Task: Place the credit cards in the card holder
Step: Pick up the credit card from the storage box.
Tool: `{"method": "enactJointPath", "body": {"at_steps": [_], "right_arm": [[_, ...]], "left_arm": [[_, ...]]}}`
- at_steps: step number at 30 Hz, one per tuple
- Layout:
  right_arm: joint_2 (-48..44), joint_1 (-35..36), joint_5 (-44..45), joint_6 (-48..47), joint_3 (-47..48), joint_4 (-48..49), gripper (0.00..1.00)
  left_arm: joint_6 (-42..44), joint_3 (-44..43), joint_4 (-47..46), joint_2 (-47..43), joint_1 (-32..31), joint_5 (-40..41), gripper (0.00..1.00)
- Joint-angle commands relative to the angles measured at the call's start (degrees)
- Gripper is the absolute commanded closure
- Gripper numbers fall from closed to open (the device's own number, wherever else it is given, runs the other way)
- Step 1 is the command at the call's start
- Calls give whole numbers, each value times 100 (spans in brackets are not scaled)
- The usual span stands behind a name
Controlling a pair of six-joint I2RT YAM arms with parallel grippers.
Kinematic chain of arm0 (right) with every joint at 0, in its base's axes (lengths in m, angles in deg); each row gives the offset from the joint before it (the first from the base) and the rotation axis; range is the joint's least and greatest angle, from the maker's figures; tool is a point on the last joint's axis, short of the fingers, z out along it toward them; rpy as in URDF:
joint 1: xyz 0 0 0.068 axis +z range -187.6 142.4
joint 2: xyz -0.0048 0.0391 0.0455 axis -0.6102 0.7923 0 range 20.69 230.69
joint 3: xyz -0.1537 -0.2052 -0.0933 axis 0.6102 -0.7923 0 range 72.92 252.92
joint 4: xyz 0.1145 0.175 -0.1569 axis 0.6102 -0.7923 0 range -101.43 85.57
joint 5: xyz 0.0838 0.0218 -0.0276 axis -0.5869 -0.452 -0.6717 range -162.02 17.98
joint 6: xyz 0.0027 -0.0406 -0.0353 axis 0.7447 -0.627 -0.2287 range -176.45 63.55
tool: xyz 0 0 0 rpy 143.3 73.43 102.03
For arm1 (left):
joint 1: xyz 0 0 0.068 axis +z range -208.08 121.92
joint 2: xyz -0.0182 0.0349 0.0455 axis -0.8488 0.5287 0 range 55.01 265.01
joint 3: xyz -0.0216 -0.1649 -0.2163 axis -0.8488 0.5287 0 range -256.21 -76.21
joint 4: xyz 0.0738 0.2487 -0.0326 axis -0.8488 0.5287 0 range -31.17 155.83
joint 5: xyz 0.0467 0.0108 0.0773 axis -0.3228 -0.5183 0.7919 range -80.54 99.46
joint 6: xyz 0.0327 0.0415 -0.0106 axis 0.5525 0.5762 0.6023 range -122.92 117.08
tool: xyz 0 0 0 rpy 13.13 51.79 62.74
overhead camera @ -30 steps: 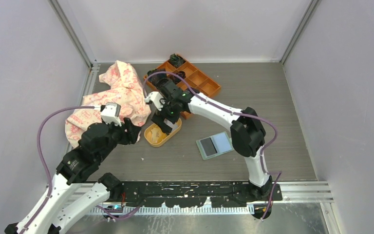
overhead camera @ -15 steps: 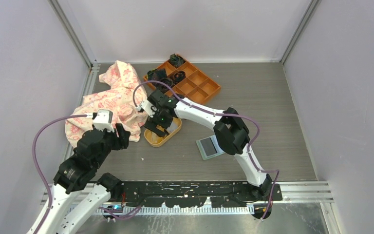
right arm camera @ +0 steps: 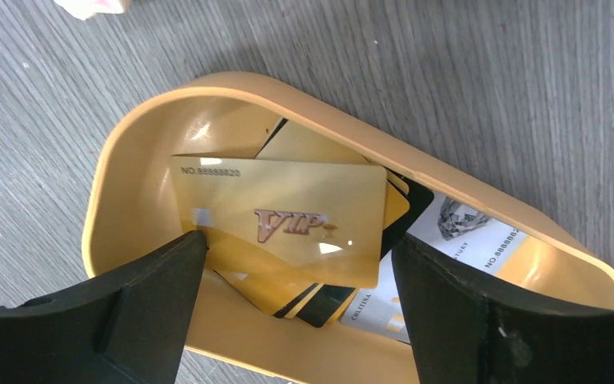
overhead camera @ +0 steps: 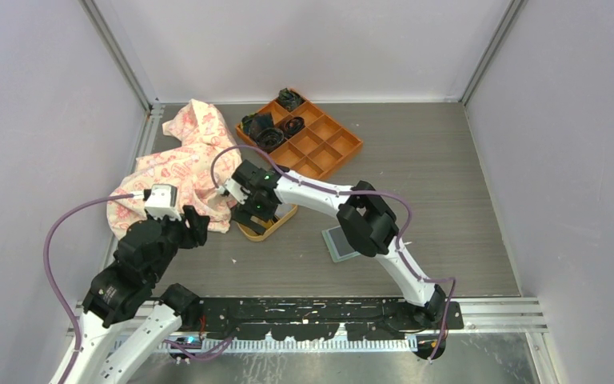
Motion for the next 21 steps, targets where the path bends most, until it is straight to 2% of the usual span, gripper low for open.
{"method": "enactJointPath", "body": {"at_steps": [1,13,21], "right_arm": [[159,44,94,147,212,52,13],[-95,-92,-89,250,279,-58,50],[-326,-463,-828,508,329,-160,74]], "left_arm": [[98,10,-195,-22,33,62,43],[97,10,-187,20,38,43,43],[88,10,-186,25,45,43,43]]}}
